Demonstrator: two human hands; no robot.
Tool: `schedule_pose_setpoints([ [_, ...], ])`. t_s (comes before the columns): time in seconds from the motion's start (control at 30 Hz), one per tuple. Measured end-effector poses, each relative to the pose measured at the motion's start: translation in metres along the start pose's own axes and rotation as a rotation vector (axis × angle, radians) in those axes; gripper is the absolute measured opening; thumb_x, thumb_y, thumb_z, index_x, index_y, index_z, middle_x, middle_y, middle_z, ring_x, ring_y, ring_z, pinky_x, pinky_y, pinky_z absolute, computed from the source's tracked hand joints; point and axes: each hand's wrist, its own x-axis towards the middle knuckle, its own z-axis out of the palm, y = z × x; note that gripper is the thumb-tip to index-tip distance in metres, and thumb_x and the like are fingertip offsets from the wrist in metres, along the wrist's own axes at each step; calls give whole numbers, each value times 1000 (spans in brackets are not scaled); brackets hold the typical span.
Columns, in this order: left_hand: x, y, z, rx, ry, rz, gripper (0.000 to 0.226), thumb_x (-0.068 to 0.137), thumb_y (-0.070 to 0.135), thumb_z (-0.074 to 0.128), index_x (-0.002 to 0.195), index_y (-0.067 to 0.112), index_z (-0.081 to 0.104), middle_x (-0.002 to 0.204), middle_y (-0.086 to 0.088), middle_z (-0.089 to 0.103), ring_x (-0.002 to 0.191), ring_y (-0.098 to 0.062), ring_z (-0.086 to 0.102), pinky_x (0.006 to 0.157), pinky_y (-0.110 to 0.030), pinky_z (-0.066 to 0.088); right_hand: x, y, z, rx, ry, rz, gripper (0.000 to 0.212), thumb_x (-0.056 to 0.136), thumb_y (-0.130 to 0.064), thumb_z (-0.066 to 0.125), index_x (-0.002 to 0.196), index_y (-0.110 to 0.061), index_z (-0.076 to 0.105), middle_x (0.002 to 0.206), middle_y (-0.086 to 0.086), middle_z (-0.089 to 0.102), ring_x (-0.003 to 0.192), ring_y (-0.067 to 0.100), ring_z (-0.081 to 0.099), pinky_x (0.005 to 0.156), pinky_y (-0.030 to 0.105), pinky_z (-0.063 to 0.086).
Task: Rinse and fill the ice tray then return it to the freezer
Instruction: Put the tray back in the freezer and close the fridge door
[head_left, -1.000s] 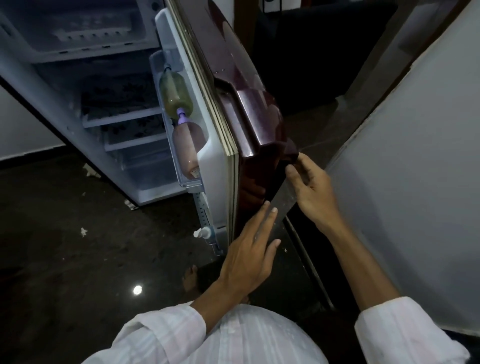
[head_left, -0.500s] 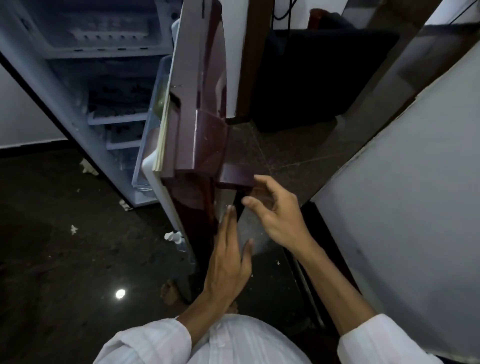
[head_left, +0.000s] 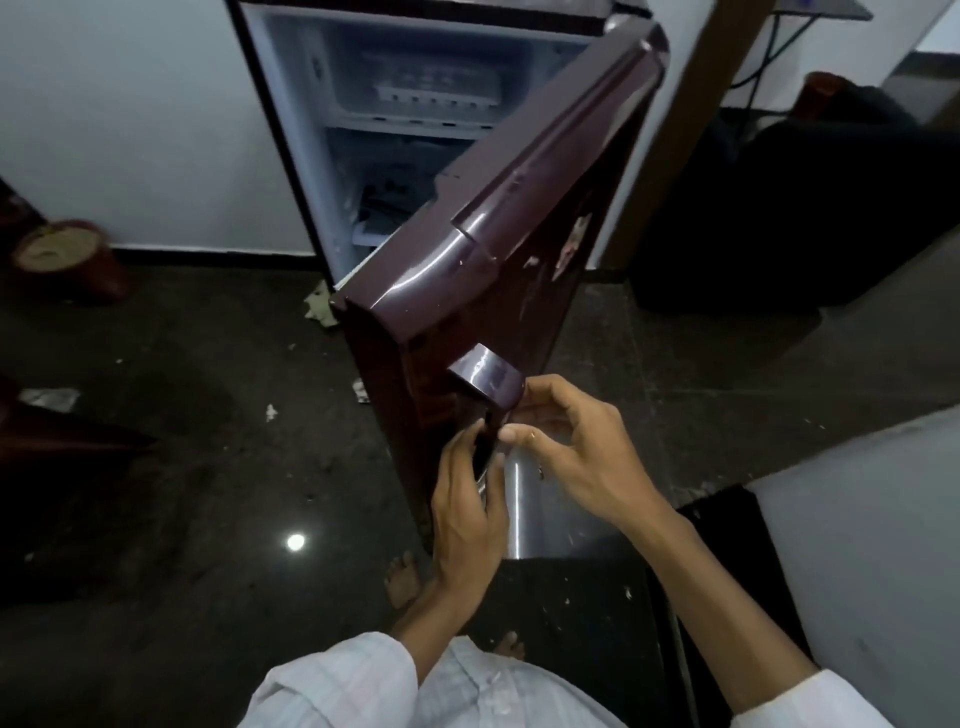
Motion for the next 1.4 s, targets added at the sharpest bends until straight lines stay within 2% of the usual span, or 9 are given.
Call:
schedule_pose_setpoints([
  [0.13,24,-19,-21,39,74,-16,29,102,22,51,131,18,54,122,6,61,113,11,55,88,-8,47,34,-12,16,-4,-101,-44,29,88,-16,72,116,-13,67,105,-6,72,100,4,68,88,22,54],
  [0.33,57,-47,-48,52,118,-56,53,104,48,35,132,9,58,121,-4,68,108,-12,66,86,-27,56,82,-23,51,11,-235,-76,20,91,-4,66,111,-7,67,99,0,74,97,7,70,85,18,52],
  [0.47,83,-62,-67,85,132,-45,52,104,44,38,134,6,57,123,-7,68,110,-8,63,92,-15,51,112,-27,77,-20,-220,-125,14,91,-5,67,103,-11,68,91,-5,73,91,4,70,80,13,50],
  [0.63,123,-82,-90,96,140,-57,48,101,33,40,137,4,55,122,-11,68,110,-21,67,90,-31,56,151,-30,110,16,-187,-135,18,93,-7,65,111,-9,66,98,-6,73,97,6,69,84,16,50],
  [0.97,209,-110,-126,110,94,-25,37,104,14,46,139,3,52,115,-16,70,102,-24,70,82,-14,52,231,-39,161,5,-81,-162,21,93,-16,65,114,-10,66,101,-8,72,98,2,68,83,16,52],
  [1.1,244,-120,-136,144,78,-16,39,102,5,48,140,2,50,116,-19,69,106,-26,69,86,-35,59,263,-43,175,-14,-54,-169,24,93,-16,66,117,-10,65,104,-8,72,99,0,67,85,16,52],
  [1.2,269,-126,-142,155,68,9,38,102,4,49,139,3,51,114,-18,70,105,-27,70,85,-38,59,288,-47,180,-30,-44,-189,24,93,-15,67,116,-8,66,105,-8,72,99,-2,67,85,14,51],
  [1.27,286,-132,-146,158,57,-7,38,102,4,48,140,4,51,112,-18,70,102,-26,70,84,-33,59,304,-49,183,-39,-47,-197,24,92,-14,67,116,-9,66,104,-12,71,99,-4,67,84,12,50],
  [1.4,319,-138,-151,140,39,-40,36,103,3,48,138,3,53,109,-20,71,95,-22,69,73,-1,45,337,-48,188,-49,-53,-198,26,92,-13,68,117,-10,65,103,-15,70,100,-7,65,85,10,49],
])
